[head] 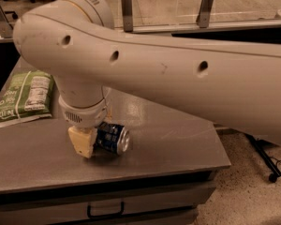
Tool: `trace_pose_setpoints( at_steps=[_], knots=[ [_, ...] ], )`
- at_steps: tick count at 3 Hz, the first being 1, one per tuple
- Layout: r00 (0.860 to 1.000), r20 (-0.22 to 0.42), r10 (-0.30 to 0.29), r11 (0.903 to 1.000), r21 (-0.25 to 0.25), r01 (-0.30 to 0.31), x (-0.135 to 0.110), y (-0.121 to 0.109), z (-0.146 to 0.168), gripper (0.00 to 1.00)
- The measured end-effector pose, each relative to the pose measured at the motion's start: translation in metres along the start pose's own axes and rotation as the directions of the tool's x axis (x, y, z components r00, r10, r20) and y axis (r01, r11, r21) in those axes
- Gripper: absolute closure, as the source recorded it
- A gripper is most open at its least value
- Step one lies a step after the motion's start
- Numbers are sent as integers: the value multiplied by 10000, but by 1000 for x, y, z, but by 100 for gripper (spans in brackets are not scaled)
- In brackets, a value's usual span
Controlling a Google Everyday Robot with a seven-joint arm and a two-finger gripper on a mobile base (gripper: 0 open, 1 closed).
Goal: Place pepsi can upright
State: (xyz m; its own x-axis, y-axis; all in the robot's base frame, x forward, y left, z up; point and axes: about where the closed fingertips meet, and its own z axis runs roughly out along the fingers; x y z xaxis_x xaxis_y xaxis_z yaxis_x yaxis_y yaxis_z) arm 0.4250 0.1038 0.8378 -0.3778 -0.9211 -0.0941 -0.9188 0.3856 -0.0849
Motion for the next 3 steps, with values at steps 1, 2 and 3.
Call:
trace_pose_setpoints(
  at_steps=[1, 2, 3],
  knots=[
    [9996, -272, -75, 9999, -98, 73, -4, 4, 8, 65],
    [9963, 844, 136, 9989, -465, -97, -8, -5, -16, 88],
    [9522, 3007, 541, 9919, -1258, -166, -3, -24, -40, 100]
  ],
)
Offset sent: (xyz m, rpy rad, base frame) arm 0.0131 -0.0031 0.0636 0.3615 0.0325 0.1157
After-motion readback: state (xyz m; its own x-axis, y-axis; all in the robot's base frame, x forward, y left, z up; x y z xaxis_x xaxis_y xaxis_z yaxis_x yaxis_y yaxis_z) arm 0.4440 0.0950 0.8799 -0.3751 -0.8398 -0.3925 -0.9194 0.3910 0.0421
